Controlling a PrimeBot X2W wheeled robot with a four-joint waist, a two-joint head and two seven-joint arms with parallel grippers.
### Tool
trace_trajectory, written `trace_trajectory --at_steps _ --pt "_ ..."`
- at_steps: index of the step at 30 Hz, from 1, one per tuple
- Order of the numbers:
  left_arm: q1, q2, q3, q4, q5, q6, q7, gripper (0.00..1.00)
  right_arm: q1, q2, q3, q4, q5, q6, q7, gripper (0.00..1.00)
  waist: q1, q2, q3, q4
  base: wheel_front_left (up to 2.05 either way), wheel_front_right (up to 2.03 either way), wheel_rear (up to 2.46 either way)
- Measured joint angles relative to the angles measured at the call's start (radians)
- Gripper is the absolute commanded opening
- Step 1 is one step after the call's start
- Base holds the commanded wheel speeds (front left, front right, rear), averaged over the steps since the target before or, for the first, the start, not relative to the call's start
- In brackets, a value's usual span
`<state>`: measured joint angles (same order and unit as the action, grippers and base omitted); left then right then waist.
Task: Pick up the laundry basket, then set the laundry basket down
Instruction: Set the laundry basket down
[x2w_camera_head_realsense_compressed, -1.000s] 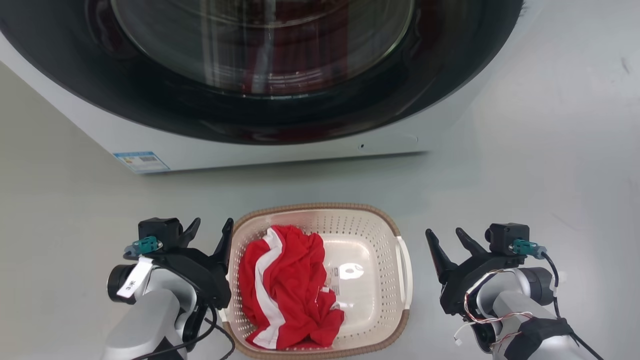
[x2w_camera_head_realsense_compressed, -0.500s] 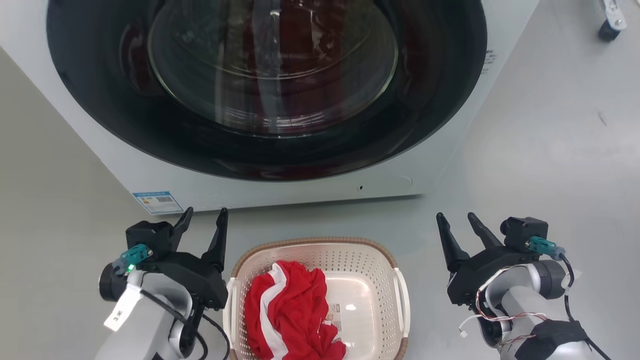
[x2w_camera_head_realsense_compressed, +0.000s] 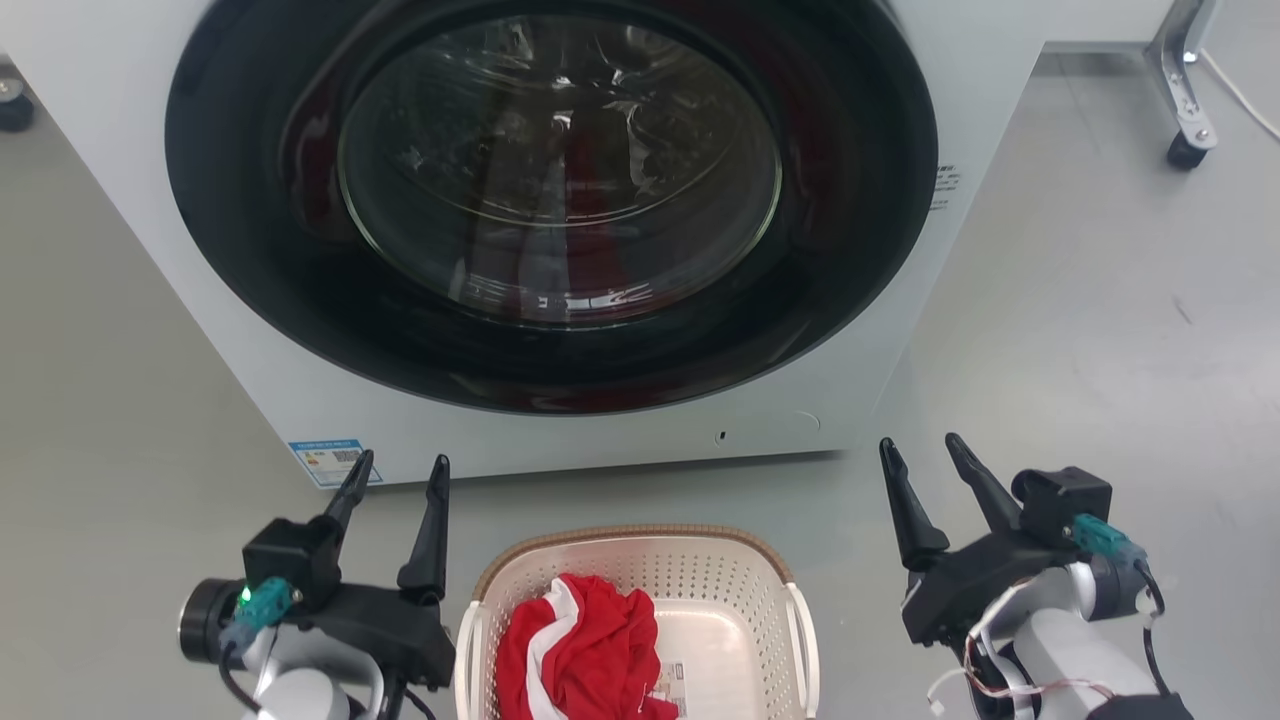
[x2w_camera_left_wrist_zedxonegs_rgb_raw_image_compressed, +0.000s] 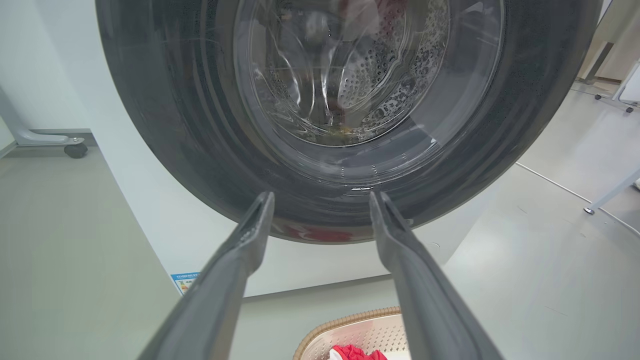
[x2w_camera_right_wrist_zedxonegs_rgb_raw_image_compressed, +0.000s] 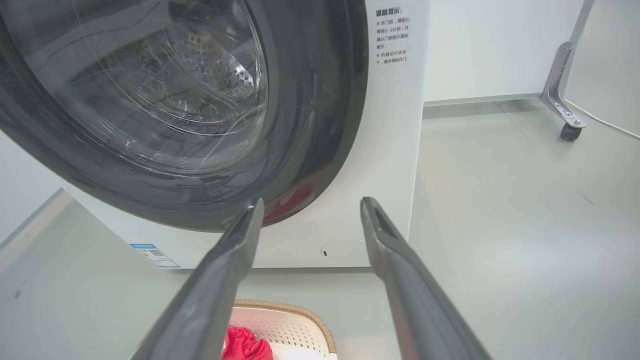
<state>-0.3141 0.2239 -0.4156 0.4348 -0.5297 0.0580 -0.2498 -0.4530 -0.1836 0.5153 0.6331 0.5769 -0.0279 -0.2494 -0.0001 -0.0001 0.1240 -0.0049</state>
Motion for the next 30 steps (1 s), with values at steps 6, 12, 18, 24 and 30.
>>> trace_trajectory --at_steps 6,12,18,24,30 --pt "0.091 0.006 0.020 -0.125 0.038 0.023 0.000 1.00 0.089 -0.024 -0.021 -0.104 -0.032 -0.034 0.000 1.00 0.0000 0.0001 -0.036 0.000 0.00 0.00 0.00" --pt "0.179 0.011 0.029 -0.220 0.060 0.039 0.000 1.00 0.172 -0.026 -0.045 -0.199 -0.060 -0.053 0.000 1.00 0.0001 0.0001 -0.068 0.000 0.00 0.00 0.00" --pt "0.258 0.012 0.045 -0.282 0.070 0.049 0.000 1.00 0.247 -0.034 -0.066 -0.277 -0.081 -0.069 0.000 1.00 0.0001 0.0001 -0.091 -0.004 0.00 0.00 0.00" --pt "0.320 0.007 0.059 -0.332 0.093 0.057 0.000 1.00 0.308 -0.047 -0.087 -0.353 -0.107 -0.079 0.000 1.00 0.0000 0.0001 -0.108 -0.007 0.00 0.00 0.00" --pt "0.359 -0.004 0.074 -0.359 0.100 0.058 0.000 1.00 0.354 -0.054 -0.107 -0.413 -0.143 -0.087 0.000 1.00 0.0000 0.0000 -0.117 -0.006 0.00 0.00 0.00"
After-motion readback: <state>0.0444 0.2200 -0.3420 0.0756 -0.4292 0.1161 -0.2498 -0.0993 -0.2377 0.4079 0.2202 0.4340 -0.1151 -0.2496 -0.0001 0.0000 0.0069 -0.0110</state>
